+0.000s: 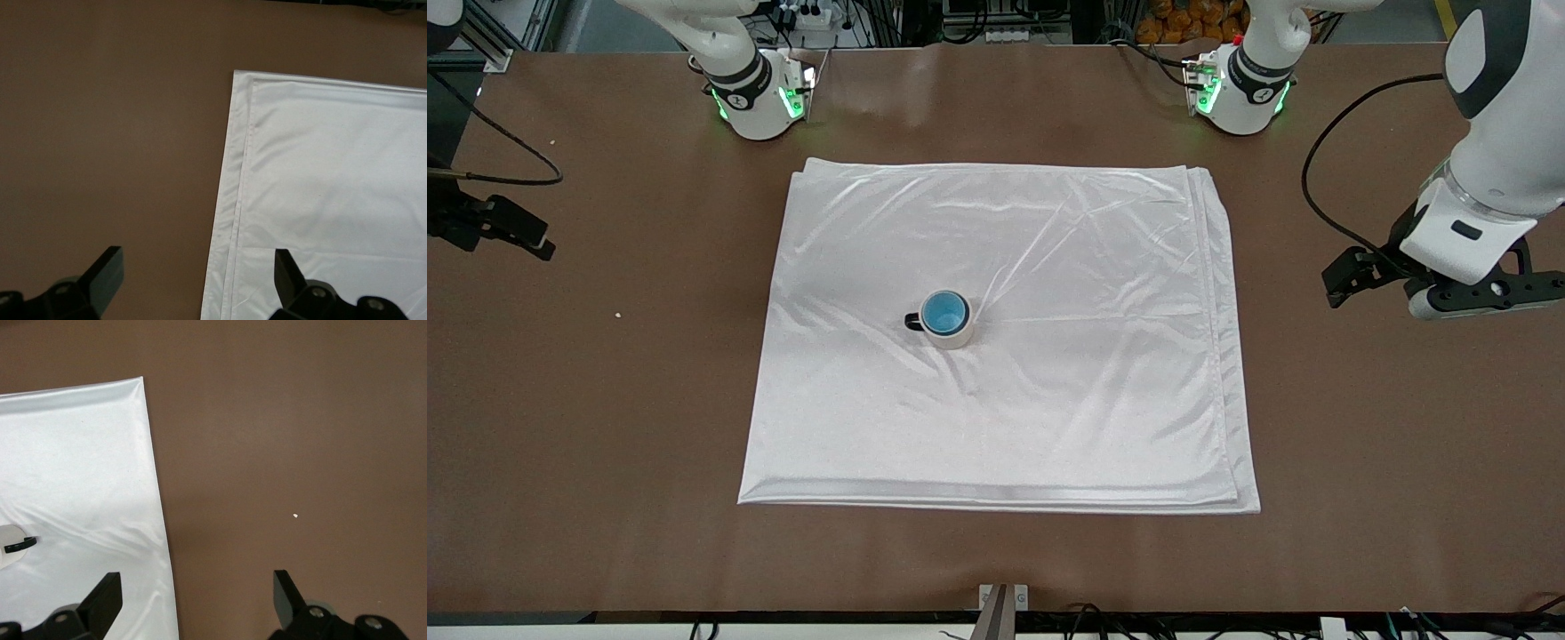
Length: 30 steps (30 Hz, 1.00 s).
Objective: Place blue cup into white mug on cloth
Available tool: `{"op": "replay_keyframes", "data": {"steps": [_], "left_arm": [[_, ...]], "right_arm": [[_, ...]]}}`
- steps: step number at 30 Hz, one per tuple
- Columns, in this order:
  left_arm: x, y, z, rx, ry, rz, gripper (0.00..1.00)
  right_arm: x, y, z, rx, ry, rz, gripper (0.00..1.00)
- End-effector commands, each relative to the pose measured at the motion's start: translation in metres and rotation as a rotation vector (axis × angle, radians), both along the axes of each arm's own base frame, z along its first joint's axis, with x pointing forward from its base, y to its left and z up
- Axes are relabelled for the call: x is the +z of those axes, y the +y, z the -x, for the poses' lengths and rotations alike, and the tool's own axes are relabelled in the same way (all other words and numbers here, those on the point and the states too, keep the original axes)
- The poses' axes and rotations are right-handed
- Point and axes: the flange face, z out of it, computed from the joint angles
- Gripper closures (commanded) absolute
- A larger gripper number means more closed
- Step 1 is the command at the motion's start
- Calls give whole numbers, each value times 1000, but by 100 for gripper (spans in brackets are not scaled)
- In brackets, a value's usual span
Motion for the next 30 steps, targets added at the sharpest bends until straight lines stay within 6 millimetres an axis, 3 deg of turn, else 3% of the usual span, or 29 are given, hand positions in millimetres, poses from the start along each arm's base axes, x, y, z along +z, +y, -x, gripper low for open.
{"op": "replay_keyframes", "data": {"steps": [1,15,30], "left_arm": [[3,14,9,4,-6,20,0],[22,23,17,3,-20,56,0],[17,48,10,-5,-13,49,0]], "right_arm": [[3,0,-4,-6,2,-13,0],[0,-3,-5,-8,8,-17,0],[-1,-6,-6,-12,6,-20,0]]}}
